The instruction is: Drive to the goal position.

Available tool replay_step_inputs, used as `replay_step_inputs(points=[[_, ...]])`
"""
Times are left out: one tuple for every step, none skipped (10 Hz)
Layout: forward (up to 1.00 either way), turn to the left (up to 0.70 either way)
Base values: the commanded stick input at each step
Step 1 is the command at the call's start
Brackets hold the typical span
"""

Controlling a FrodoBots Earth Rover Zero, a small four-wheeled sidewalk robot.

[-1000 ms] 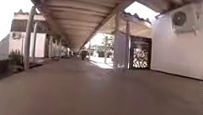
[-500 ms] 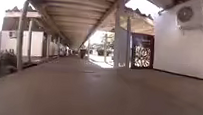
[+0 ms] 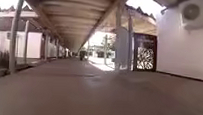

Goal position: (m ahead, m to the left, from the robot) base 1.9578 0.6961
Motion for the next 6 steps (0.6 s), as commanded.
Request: replay_step_inputs(points=[[0.7,0.0],[0.7,0.0],[0.7,0.0],[0.7,0.0],[0.7,0.0],[0.7,0.0]])
